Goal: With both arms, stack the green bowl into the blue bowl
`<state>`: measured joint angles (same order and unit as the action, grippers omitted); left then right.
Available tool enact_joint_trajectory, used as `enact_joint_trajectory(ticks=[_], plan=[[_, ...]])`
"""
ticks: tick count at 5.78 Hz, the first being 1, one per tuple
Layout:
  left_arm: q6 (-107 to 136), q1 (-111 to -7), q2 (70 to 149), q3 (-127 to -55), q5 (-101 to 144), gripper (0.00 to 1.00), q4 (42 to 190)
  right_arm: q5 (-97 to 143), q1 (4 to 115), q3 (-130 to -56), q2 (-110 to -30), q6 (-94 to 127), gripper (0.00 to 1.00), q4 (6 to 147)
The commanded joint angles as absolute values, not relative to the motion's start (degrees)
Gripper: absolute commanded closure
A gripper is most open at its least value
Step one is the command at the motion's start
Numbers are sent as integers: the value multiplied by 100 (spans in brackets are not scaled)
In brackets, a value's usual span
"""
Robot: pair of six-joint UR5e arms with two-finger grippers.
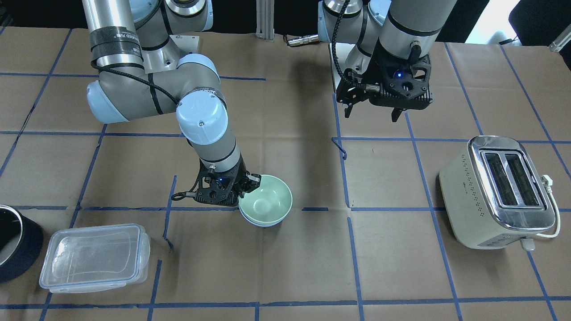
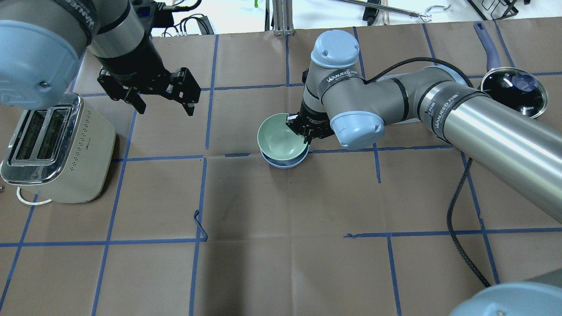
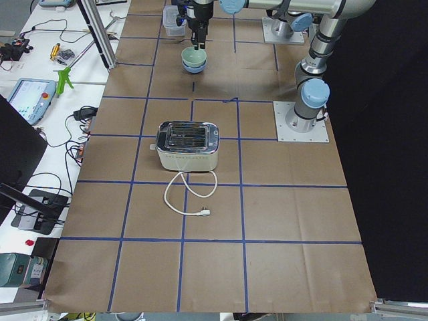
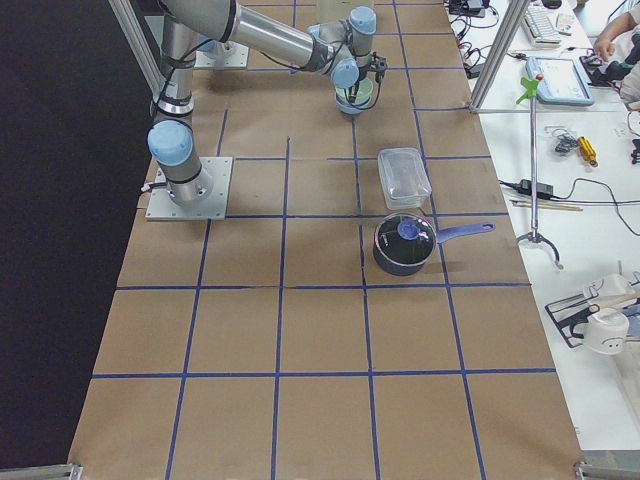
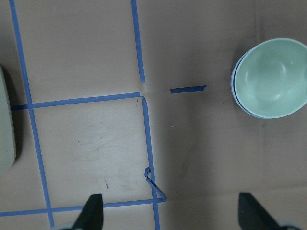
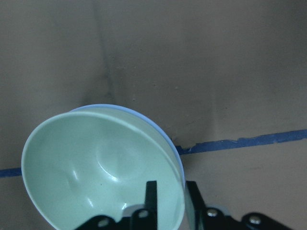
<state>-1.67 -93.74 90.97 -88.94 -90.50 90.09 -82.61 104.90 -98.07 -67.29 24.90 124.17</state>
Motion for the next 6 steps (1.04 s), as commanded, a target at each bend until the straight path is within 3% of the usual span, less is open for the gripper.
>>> enact_joint_trajectory(ticks=[1, 4, 6], plan=[[-167, -9369, 9097, -8895, -9053, 2, 9009, -8235, 10389, -9695, -6811, 2470, 0, 12384], [-167, -9369, 9097, -8886, -9053, 2, 9009, -8323, 9767, -8617, -7669, 1701, 0, 9923], [-167, -9369, 9079, -8886, -9053, 2, 9009, -8987, 9257, -8534, -8364, 708, 0, 8759]])
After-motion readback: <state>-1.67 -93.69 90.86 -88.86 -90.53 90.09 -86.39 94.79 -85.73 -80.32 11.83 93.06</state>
